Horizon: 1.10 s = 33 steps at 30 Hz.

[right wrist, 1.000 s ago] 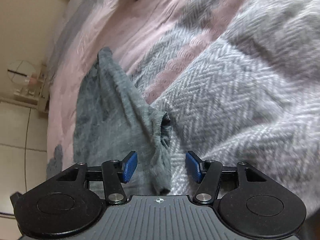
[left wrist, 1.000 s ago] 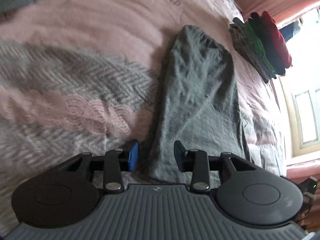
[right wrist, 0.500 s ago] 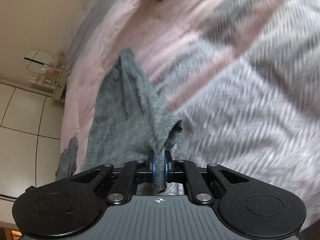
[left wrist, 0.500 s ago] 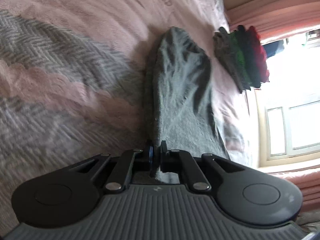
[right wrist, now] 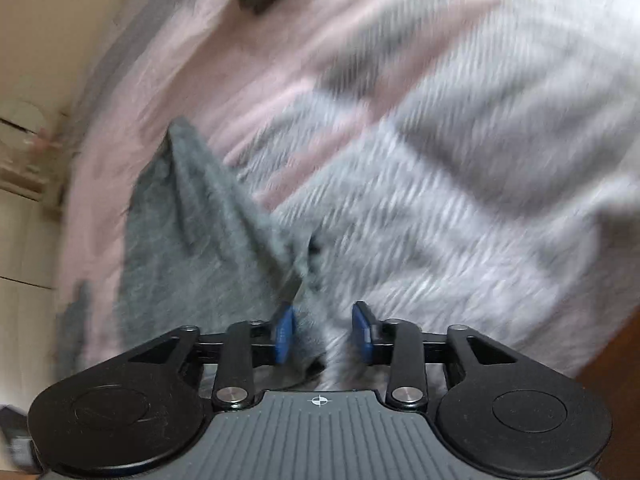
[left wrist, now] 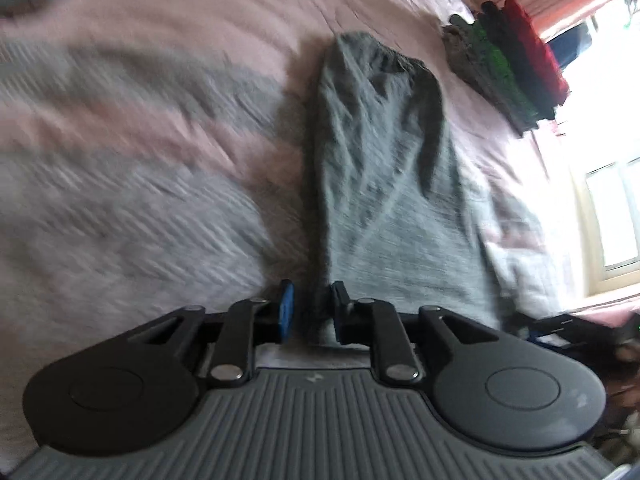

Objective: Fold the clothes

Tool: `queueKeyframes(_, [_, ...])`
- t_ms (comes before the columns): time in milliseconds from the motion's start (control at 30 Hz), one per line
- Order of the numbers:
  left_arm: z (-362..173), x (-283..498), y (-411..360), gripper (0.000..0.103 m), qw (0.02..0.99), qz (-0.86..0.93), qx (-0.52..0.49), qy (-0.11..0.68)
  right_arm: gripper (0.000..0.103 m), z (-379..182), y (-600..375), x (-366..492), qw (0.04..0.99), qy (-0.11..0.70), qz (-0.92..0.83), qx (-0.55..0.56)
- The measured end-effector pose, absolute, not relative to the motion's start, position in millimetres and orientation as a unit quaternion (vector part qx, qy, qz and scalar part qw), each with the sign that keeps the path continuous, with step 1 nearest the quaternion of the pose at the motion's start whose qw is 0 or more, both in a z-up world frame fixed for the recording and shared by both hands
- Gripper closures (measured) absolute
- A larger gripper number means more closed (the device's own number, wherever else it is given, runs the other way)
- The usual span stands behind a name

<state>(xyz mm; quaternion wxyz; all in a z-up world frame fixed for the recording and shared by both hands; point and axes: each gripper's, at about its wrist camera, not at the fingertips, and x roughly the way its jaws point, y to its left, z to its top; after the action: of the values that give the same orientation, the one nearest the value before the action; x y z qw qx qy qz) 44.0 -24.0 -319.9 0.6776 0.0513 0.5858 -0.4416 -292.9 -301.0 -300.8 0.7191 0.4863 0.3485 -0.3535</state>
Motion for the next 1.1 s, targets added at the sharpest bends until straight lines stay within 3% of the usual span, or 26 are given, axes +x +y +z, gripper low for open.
queueKeyframes(233, [-283.1,32.9,-59.0,0.087,0.712,-0.491,0.138,0.483,0.066,-274.4,-257.8,-214.1,0.810,0.425,-0.325,0.238])
queueKeyframes(400, [-325.5,19.1,-76.1,0.088,0.692,-0.477,0.192,0.508,0.066,-318.3,-246.9,-213.1,0.774,0.486,-0.317,0.253])
queueKeyframes(467, [-323.8,14.5,-64.0,0.089,0.693,-0.468,0.190,0.514,0.066,-314.4,-238.1,-230.8,0.779,0.472,-0.320,0.261])
queueKeyframes(533, [-318.6,11.1,-50.9,0.089,0.691,-0.458,0.184,0.528,0.061,-307.4,-230.8,-239.7,0.769,0.484,-0.326,0.261])
queueKeyframes(600, [-310.8,6.9,-43.5,0.087,0.679,-0.447,0.196,0.549,0.038,-297.6,-226.9,-246.2,0.752,0.496,-0.332,0.280])
queueKeyframes(633, [-305.6,4.6,-40.4,0.087,0.676,-0.438,0.206,0.556,0.035,-291.8,-225.1,-249.5,0.740,0.499,-0.339,0.297])
queueKeyframes(767, [-265.8,-4.5,-19.1,0.075,0.681,-0.421,0.219,0.557,0.035,-258.1,-206.6,-266.2,0.730,0.468,-0.343,0.360])
queueKeyframes(900, [-215.4,-18.1,-4.3,0.065,0.701,-0.411,0.239,0.532,0.016,-221.4,-178.9,-264.9,0.728,0.462,-0.349,0.367])
queueKeyframes(1100, [-152.1,-44.5,20.8,0.054,0.727,-0.416,0.253,0.485,0.015,-169.9,-128.8,-260.7,0.750,0.450,-0.362,0.322])
